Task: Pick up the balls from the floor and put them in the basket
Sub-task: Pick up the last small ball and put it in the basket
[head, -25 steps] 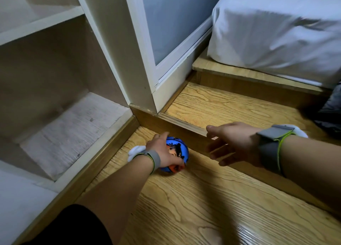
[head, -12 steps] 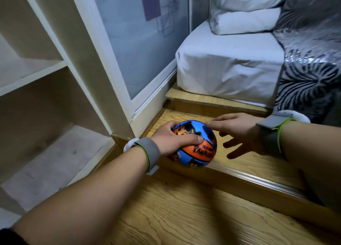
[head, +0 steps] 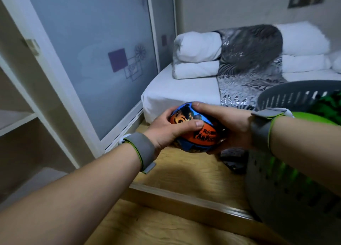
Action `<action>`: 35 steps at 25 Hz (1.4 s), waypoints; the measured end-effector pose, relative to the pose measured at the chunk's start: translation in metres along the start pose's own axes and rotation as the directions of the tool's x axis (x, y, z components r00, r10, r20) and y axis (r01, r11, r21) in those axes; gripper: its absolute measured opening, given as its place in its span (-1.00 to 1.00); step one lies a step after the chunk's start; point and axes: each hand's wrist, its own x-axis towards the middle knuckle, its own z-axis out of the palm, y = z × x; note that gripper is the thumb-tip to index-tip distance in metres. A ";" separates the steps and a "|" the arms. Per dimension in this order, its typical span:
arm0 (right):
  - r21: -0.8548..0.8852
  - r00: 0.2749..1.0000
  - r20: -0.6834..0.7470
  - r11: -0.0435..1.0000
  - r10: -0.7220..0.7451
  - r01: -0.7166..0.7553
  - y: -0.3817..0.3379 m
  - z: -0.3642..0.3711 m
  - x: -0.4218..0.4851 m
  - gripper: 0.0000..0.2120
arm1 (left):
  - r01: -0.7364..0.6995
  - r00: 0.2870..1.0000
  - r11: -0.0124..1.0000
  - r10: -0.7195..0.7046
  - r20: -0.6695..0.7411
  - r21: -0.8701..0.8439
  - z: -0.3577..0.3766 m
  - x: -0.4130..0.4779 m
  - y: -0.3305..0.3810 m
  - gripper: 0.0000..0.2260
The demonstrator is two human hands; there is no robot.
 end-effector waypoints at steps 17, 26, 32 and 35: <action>-0.568 0.732 -0.515 0.817 -0.446 0.099 0.018 -0.225 -0.057 0.10 | -0.353 0.933 0.840 0.287 0.216 0.412 0.208 0.057 0.075 -0.46; -0.665 0.827 -0.407 0.746 -0.388 0.022 0.018 -0.252 -0.008 -0.28 | -0.212 0.913 0.736 0.383 -0.137 0.643 0.232 0.066 0.080 -0.79; -0.571 0.876 -0.299 0.806 -0.378 0.154 0.023 -0.264 0.025 -0.52 | -0.201 0.976 0.684 0.201 0.083 0.701 0.230 0.064 0.075 -0.42; -0.588 0.860 -0.297 0.789 -0.415 0.177 0.047 -0.270 0.008 -0.58 | -0.214 0.971 0.560 0.209 0.113 0.800 0.240 0.055 0.074 -0.37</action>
